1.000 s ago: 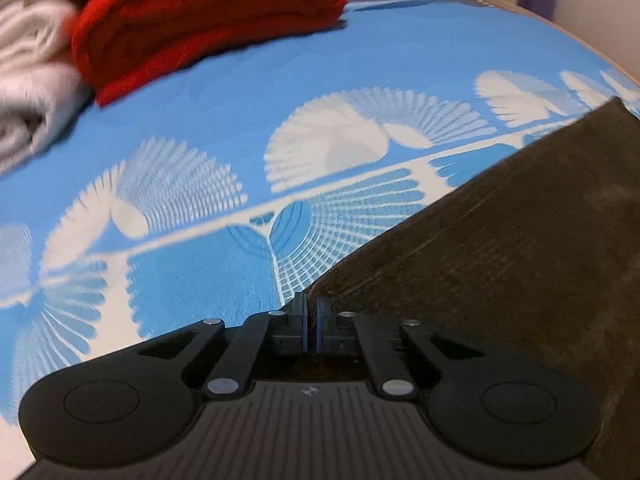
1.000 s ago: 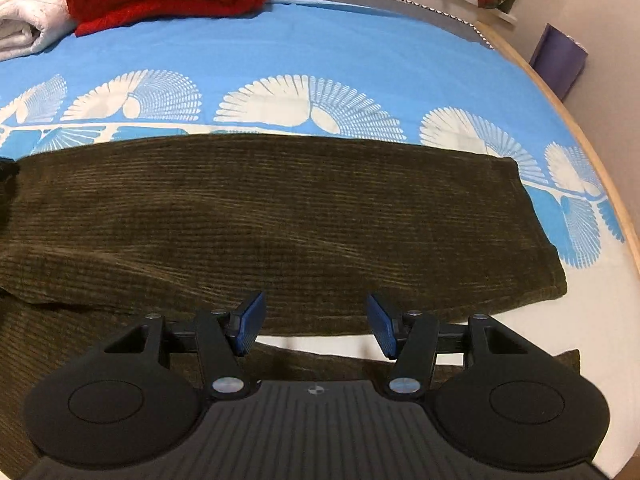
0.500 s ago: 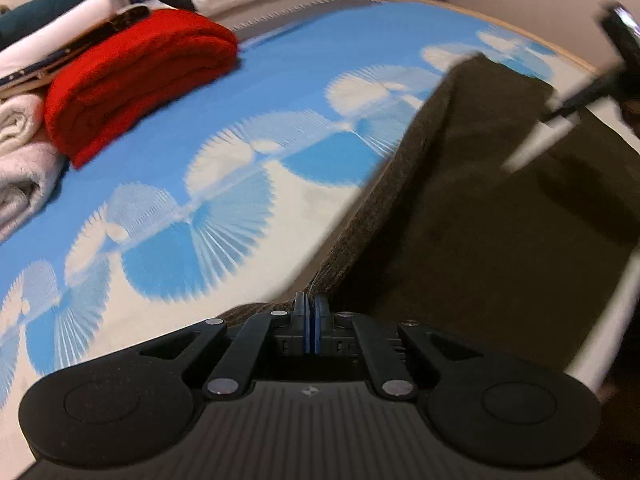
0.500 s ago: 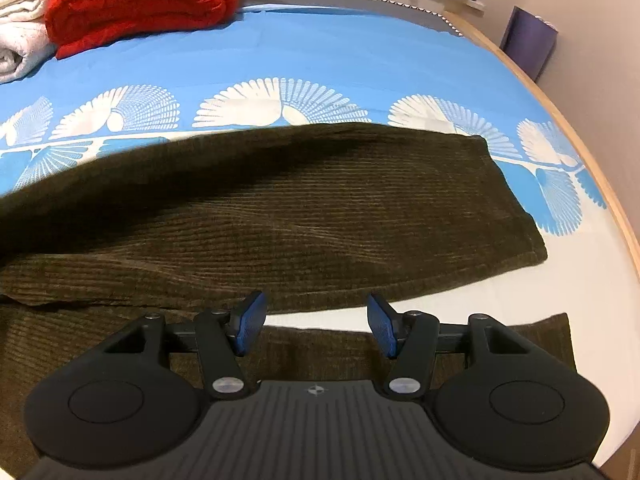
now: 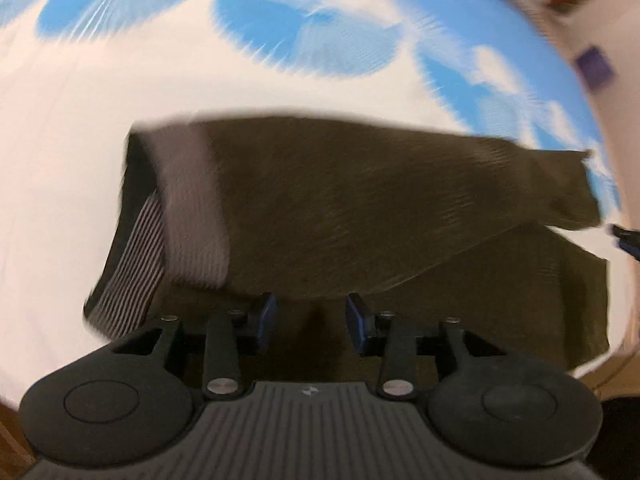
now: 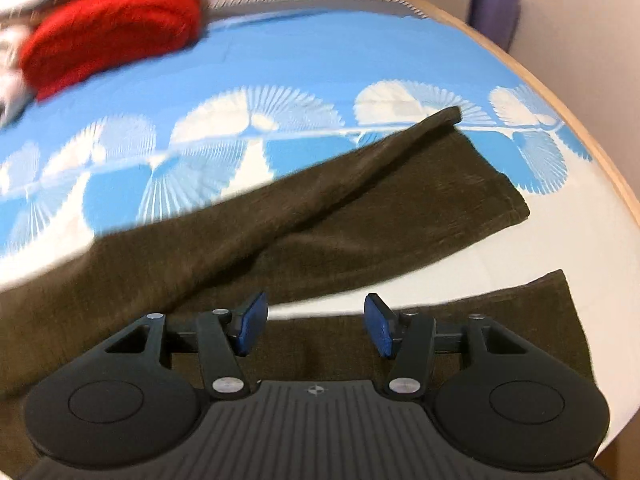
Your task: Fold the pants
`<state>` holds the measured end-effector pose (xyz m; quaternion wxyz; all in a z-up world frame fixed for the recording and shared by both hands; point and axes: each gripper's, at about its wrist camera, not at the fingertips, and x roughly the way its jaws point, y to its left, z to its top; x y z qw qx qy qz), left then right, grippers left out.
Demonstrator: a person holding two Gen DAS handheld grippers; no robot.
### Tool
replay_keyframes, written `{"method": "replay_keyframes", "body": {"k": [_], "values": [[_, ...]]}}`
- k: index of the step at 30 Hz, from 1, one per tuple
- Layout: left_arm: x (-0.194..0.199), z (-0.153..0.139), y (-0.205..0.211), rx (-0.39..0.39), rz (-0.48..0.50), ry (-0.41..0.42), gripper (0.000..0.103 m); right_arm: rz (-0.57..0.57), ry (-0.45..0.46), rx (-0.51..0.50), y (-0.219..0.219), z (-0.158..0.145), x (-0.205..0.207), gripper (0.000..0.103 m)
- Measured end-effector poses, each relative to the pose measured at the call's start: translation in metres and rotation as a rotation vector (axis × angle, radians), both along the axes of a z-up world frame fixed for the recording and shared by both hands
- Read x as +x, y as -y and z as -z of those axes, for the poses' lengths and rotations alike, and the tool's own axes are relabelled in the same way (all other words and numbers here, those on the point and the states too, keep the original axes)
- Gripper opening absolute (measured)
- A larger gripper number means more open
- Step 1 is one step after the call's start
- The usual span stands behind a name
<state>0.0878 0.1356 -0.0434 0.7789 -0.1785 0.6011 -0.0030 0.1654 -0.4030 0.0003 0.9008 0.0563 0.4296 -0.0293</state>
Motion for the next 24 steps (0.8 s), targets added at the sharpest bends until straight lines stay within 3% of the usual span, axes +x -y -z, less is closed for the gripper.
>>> {"method": "replay_keyframes", "body": {"k": [1,4,7,9,13,16,19,21,24], "values": [[0.002,0.007,-0.004,-0.017,-0.020,-0.028,0.044,0.022,0.018,0.023,0.005,-0.002,0.001,0.049],[0.006,0.018,-0.008,-0.075,-0.044,-0.059,0.060,0.087,0.055,0.099,0.017,-0.005,0.003,0.045],[0.011,0.021,-0.007,-0.063,-0.065,-0.064,0.082,0.146,0.069,0.184,0.029,-0.004,0.011,0.045],[0.015,0.019,-0.007,-0.041,-0.084,-0.063,0.083,0.179,0.064,0.243,0.036,0.000,0.017,0.045],[0.027,0.018,-0.016,-0.070,-0.151,-0.057,0.082,0.222,0.049,0.335,0.040,0.010,0.031,0.046],[0.032,0.015,-0.021,-0.025,-0.208,-0.043,0.076,0.237,0.037,0.345,0.037,0.018,0.046,0.047],[0.033,0.009,-0.020,0.027,-0.224,-0.033,0.058,0.244,0.024,0.363,0.035,0.028,0.062,0.047],[0.032,0.005,-0.023,0.059,-0.244,-0.020,0.038,0.247,0.018,0.379,0.033,0.036,0.074,0.047],[0.029,-0.001,-0.035,0.060,-0.290,0.009,0.027,0.275,0.000,0.397,0.033,0.049,0.092,0.047]]}}
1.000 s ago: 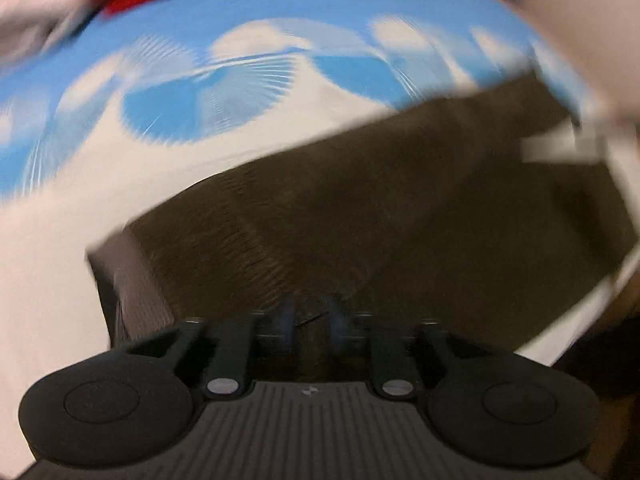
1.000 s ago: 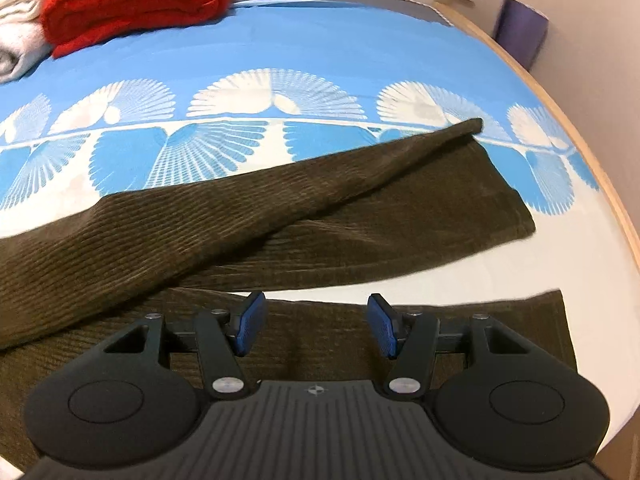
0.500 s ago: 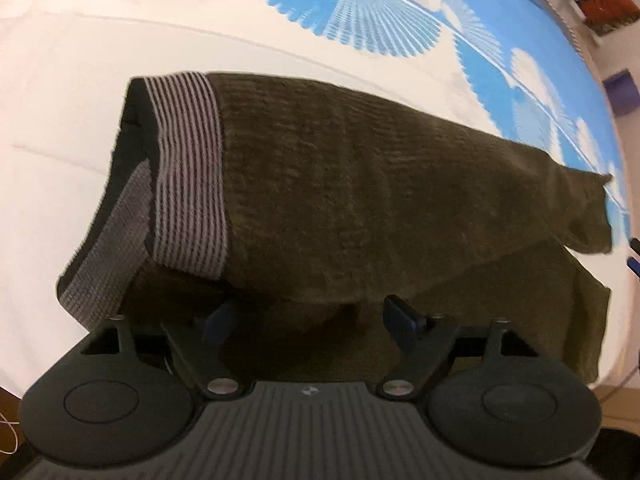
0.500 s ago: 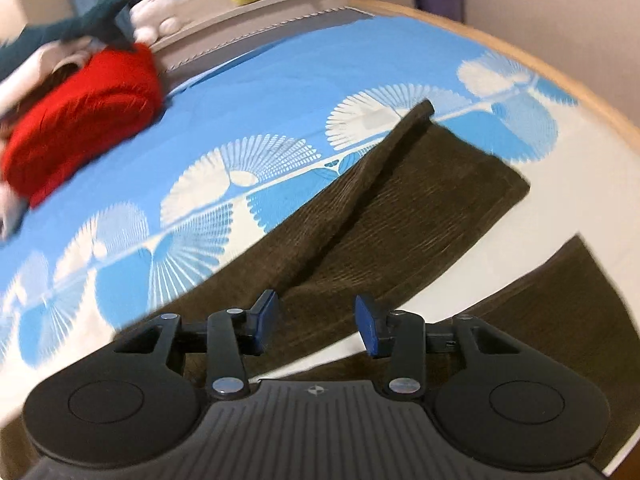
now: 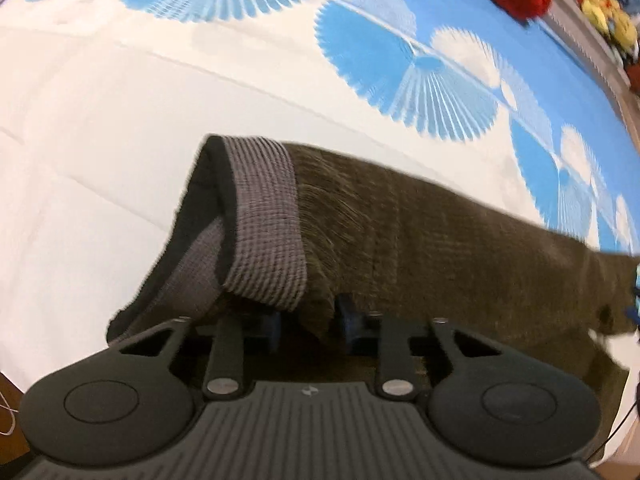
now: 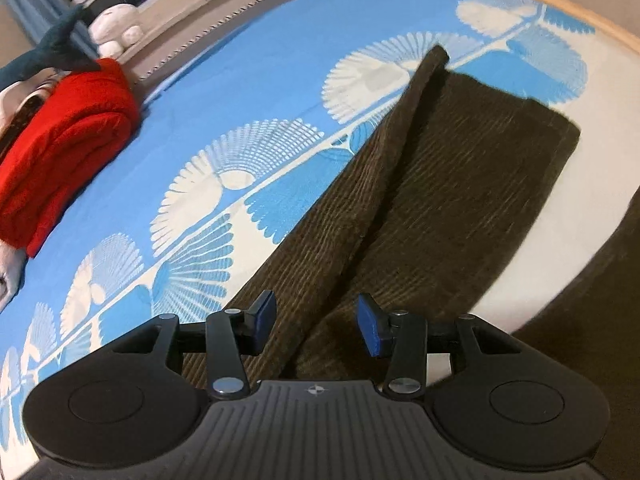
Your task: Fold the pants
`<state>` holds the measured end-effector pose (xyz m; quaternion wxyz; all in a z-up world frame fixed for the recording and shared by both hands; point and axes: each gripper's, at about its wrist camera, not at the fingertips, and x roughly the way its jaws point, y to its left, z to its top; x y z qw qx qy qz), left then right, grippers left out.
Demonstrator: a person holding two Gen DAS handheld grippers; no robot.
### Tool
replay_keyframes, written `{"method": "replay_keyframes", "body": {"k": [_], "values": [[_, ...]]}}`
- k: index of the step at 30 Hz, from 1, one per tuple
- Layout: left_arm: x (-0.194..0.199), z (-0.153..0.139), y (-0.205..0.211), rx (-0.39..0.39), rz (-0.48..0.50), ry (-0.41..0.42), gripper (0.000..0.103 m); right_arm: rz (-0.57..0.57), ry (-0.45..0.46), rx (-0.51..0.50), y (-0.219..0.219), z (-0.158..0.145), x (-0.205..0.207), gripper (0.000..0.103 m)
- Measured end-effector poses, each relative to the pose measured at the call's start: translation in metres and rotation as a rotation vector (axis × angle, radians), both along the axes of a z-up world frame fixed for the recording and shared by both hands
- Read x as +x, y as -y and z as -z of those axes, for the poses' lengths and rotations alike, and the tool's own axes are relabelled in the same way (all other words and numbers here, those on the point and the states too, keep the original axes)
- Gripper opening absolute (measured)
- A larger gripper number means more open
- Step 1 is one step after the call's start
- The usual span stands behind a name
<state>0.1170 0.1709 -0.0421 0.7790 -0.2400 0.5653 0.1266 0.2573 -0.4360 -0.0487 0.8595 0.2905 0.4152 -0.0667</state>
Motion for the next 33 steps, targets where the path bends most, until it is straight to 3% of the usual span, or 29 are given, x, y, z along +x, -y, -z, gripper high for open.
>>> {"method": "replay_keyframes", "body": {"k": [5,10,12,13,15,18,24,28,29,31,33], "values": [[0.001,-0.014,-0.009,0.005,-0.027,0.060,0.028,0.074,-0.045,0.076,0.001,0.027,0.026,0.047],[0.007,-0.008,-0.012,-0.021,-0.022,0.038,0.030,0.134,-0.079,0.094,-0.006,0.045,0.039,0.046],[0.009,-0.007,-0.011,-0.016,-0.012,0.033,0.030,0.145,-0.071,0.065,-0.010,0.045,0.040,0.031],[0.009,-0.007,-0.011,-0.016,-0.010,0.034,0.029,0.138,-0.063,0.052,-0.012,0.044,0.040,0.016],[0.009,-0.009,-0.012,-0.010,-0.004,0.044,0.027,0.130,-0.035,0.028,-0.011,0.036,0.036,0.006],[0.007,-0.017,-0.009,0.022,0.025,0.075,0.022,0.096,0.022,0.020,-0.005,0.016,0.023,0.004],[-0.016,-0.036,-0.014,0.034,0.045,0.139,0.010,-0.006,0.078,-0.040,0.016,-0.024,-0.037,0.002],[-0.045,-0.046,-0.021,0.035,0.068,0.172,0.003,-0.022,0.077,-0.080,0.031,-0.037,-0.102,0.000],[-0.053,-0.047,-0.023,0.055,0.074,0.171,0.000,-0.022,0.066,-0.058,0.038,-0.036,-0.119,0.000],[-0.064,-0.048,-0.030,0.191,0.079,0.149,0.000,-0.030,0.008,-0.023,0.050,-0.027,-0.151,0.000],[-0.070,-0.046,-0.049,0.189,0.023,0.130,0.000,-0.042,-0.042,0.014,0.066,-0.015,-0.171,0.000]]}}
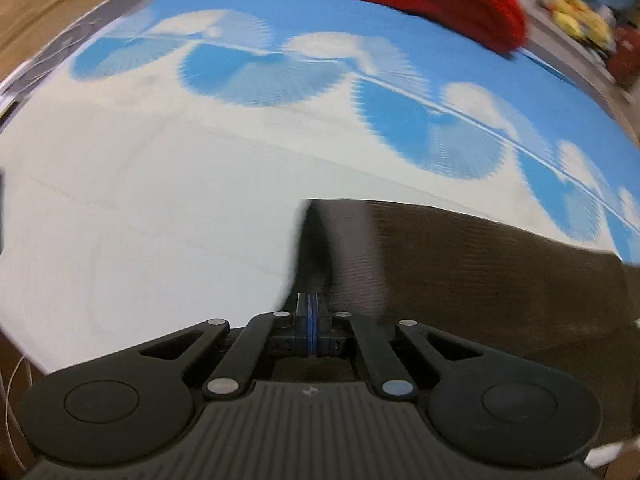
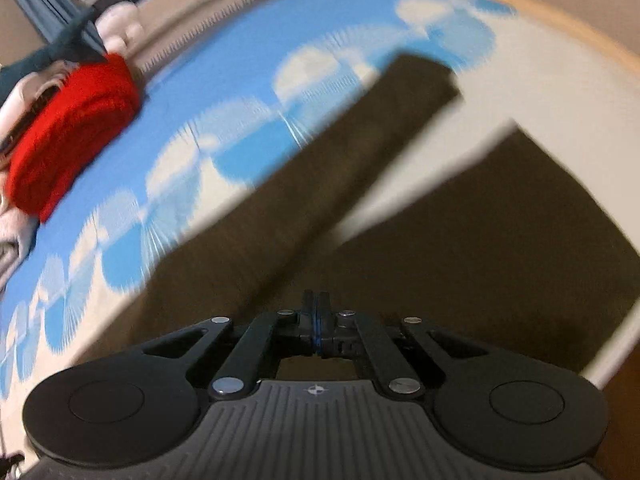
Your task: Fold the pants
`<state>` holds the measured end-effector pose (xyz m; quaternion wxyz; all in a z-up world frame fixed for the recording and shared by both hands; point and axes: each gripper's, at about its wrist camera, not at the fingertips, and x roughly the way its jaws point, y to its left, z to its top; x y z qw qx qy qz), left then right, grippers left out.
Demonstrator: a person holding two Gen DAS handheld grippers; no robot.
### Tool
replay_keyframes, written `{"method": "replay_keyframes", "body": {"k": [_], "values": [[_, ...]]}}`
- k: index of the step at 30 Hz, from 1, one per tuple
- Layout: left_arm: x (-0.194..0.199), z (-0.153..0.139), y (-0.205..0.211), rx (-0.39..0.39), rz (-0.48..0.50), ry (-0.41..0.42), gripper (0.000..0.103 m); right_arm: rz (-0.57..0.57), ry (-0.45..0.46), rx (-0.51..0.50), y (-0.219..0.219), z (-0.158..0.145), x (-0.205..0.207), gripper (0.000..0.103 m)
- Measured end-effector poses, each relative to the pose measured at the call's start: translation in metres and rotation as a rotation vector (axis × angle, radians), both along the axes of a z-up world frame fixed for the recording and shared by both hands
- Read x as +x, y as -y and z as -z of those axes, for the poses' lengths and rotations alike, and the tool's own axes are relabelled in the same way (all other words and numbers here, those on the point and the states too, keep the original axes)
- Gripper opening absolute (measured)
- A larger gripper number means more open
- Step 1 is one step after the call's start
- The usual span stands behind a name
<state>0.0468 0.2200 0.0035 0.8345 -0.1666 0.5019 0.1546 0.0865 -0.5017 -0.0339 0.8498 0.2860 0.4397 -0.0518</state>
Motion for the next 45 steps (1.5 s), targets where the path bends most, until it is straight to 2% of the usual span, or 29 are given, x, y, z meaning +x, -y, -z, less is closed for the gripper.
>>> {"method": "replay_keyframes", "body": {"k": [1,3,5,6,7,8,9,11,16,20,23,26,30,31,33,35,38,40,43,45], "values": [[-0.002,0.002,-0.009,-0.039,-0.032,0.003,0.000,0.012,-0.010,0.017,0.011,0.005,-0.006,0.001],[-0.005,0.006,-0.022,-0.165,-0.086,0.029,0.001,0.053,0.012,0.028,0.032,0.010,-0.011,0.004],[-0.001,0.012,-0.020,-0.268,-0.090,0.031,0.005,0.098,0.043,0.026,0.045,0.011,-0.007,0.008],[0.003,0.016,-0.014,-0.314,-0.067,0.024,0.013,0.121,0.056,0.040,0.051,0.012,-0.002,0.010],[0.007,0.020,-0.009,-0.354,-0.041,0.019,0.019,0.138,0.070,0.059,0.054,0.015,0.005,0.017],[0.012,0.024,-0.002,-0.385,-0.009,0.011,0.032,0.148,0.079,0.077,0.055,0.017,0.013,0.025],[0.016,0.026,0.005,-0.387,0.017,0.004,0.044,0.152,0.086,0.092,0.054,0.019,0.024,0.027],[0.025,0.031,0.019,-0.336,0.060,-0.023,0.051,0.141,0.095,0.104,0.047,0.024,0.044,0.028],[0.041,0.055,0.025,-0.321,0.028,-0.123,0.053,0.078,0.061,0.098,0.031,0.043,0.094,0.030],[0.056,0.060,0.027,-0.307,0.022,-0.138,0.060,0.116,0.026,0.142,0.031,0.062,0.122,0.037],[0.064,0.061,0.029,-0.279,0.015,-0.147,0.060,0.171,-0.005,0.198,0.035,0.079,0.140,0.038],[0.065,0.062,0.028,-0.260,-0.002,-0.158,0.056,0.216,-0.029,0.205,0.037,0.088,0.148,0.038],[0.069,0.062,0.026,-0.228,-0.023,-0.174,0.037,0.249,-0.046,0.172,0.031,0.085,0.151,0.034],[0.069,0.061,0.026,-0.223,-0.024,-0.169,0.034,0.258,-0.050,0.152,0.031,0.084,0.149,0.029],[0.067,0.056,0.029,-0.202,-0.010,-0.151,0.024,0.283,-0.055,0.145,0.035,0.084,0.144,0.011],[0.064,0.050,0.031,-0.193,0.006,-0.124,0.021,0.293,-0.035,0.168,0.038,0.083,0.136,0.003],[0.054,0.037,0.030,-0.198,0.016,-0.060,0.015,0.277,0.023,0.139,0.038,0.068,0.125,0.002],[0.046,0.022,0.028,-0.193,0.028,0.011,0.010,0.298,0.070,0.147,0.039,0.051,0.111,0.002],[0.026,-0.007,0.016,-0.180,0.032,0.141,0.008,0.308,0.152,0.100,0.039,0.008,0.081,0.001],[0.013,-0.014,0.003,-0.210,0.018,0.170,0.008,0.294,0.196,0.029,0.033,-0.025,0.056,0.001]]}}
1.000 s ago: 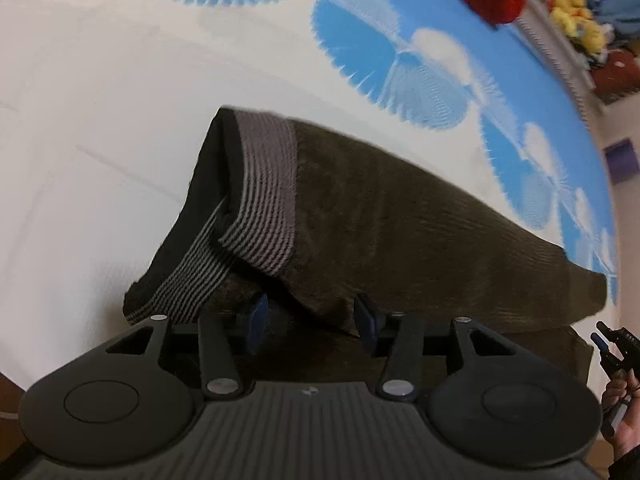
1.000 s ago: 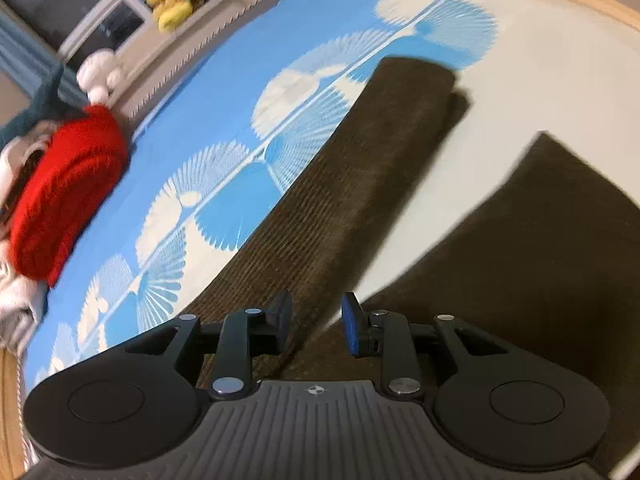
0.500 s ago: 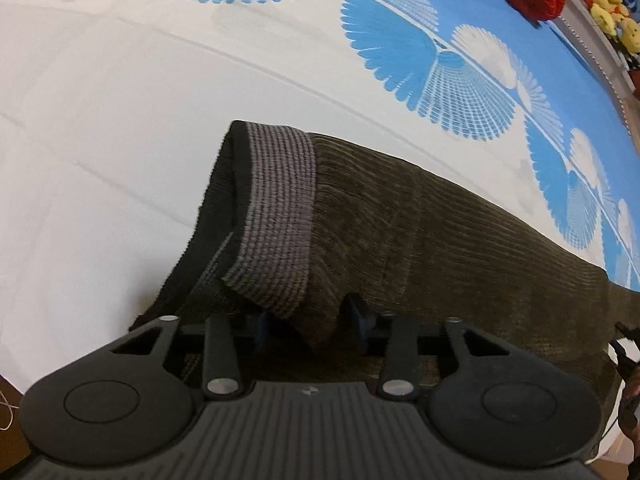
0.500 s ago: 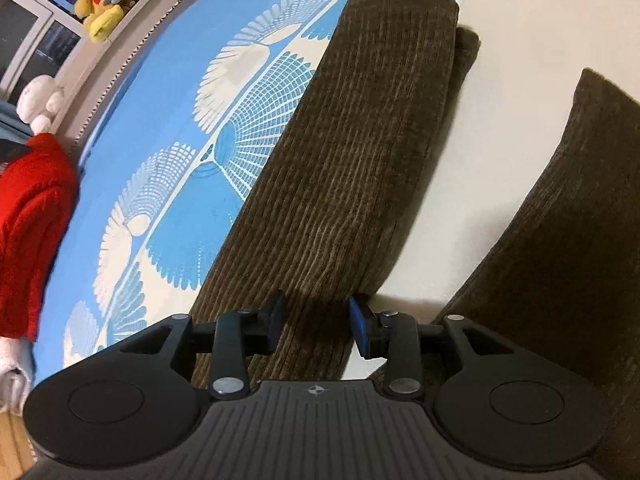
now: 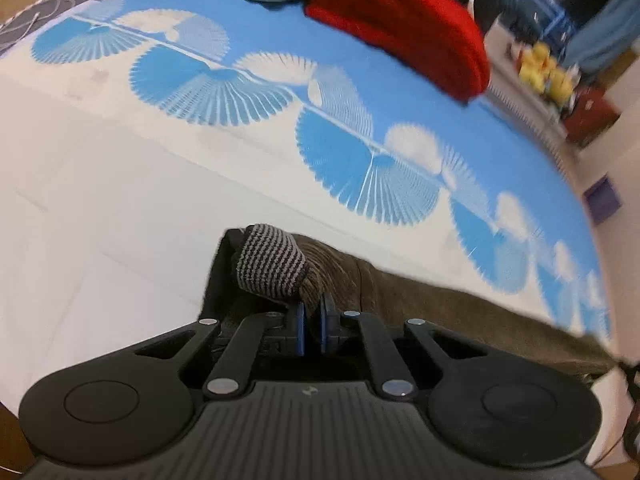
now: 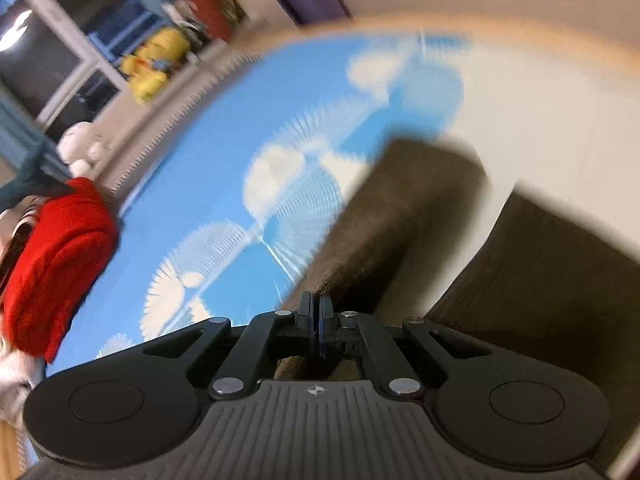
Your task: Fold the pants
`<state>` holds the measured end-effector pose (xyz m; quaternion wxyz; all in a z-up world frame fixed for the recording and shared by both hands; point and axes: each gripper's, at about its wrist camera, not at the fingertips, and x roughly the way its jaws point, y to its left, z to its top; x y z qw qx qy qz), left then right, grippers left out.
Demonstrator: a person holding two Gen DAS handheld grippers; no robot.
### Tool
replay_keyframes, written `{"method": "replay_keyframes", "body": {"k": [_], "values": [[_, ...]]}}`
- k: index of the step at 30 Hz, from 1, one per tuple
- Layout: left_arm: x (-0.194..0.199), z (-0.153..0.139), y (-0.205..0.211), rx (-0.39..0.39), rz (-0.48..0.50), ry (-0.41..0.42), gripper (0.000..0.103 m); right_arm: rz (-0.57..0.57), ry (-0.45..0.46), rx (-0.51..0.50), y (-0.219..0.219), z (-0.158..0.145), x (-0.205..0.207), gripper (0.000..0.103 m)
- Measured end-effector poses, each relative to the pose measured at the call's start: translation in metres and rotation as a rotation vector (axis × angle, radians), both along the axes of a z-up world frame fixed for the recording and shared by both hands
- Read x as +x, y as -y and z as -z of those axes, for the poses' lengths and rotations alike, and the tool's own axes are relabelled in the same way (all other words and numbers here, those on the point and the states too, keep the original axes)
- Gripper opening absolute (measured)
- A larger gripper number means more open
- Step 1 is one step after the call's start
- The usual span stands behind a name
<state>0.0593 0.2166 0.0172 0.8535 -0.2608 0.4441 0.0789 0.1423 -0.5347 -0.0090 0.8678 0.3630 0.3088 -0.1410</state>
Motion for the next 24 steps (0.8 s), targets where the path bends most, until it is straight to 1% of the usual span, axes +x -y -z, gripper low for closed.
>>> {"method": "replay_keyframes", "body": {"k": [1,2,3,4,6,8,9,10,11,12,13,14,15,17,19,22,24], "values": [[-0.005,0.001,-0.006,-0.007,0.001,-0.008,0.008,0.001,-0.003,-0.024,-0.002,-0.012,-0.015,0.001],[-0.009,0.005,-0.009,0.000,0.003,-0.038,0.008,-0.004,-0.019,-0.041,-0.005,-0.019,-0.030,0.001],[-0.010,0.013,-0.010,0.019,0.010,-0.087,0.008,-0.015,-0.049,-0.052,-0.007,-0.020,-0.046,0.001],[-0.009,0.021,-0.008,0.045,0.026,-0.145,0.008,-0.030,-0.097,-0.054,-0.008,-0.013,-0.059,0.001],[-0.006,0.037,-0.003,0.080,0.061,-0.241,0.008,-0.050,-0.236,-0.001,-0.004,0.018,-0.079,0.002],[-0.001,0.049,0.006,0.096,0.091,-0.305,0.008,-0.004,-0.415,0.145,0.014,0.063,-0.096,0.002],[0.001,0.050,0.008,0.110,0.094,-0.315,0.009,0.028,-0.458,0.190,0.024,0.077,-0.102,0.003],[0.003,0.050,0.008,0.110,0.087,-0.317,0.011,0.067,-0.449,0.215,0.037,0.083,-0.109,0.006],[0.006,0.049,0.007,0.095,0.071,-0.321,0.018,0.099,-0.411,0.220,0.050,0.082,-0.113,0.006],[0.009,0.049,0.007,0.069,0.055,-0.322,0.029,0.124,-0.357,0.210,0.064,0.077,-0.118,0.006],[0.010,0.048,0.006,0.048,0.044,-0.318,0.033,0.153,-0.304,0.192,0.079,0.070,-0.123,0.006],[0.008,0.048,0.008,0.042,0.041,-0.316,0.039,0.187,-0.261,0.175,0.093,0.064,-0.129,0.009],[0.010,0.047,0.011,0.049,0.042,-0.320,0.043,0.226,-0.234,0.165,0.105,0.060,-0.134,0.010],[0.015,0.049,0.019,0.079,0.052,-0.331,0.044,0.305,-0.221,0.170,0.129,0.060,-0.144,0.013],[0.018,0.050,0.023,0.099,0.056,-0.340,0.045,0.337,-0.244,0.209,0.145,0.072,-0.147,0.013],[0.021,0.053,0.026,0.110,0.054,-0.348,0.045,0.302,-0.283,0.275,0.157,0.094,-0.137,0.013],[0.021,0.053,0.026,0.113,0.057,-0.348,0.045,0.247,-0.303,0.265,0.159,0.103,-0.121,0.013]]}}
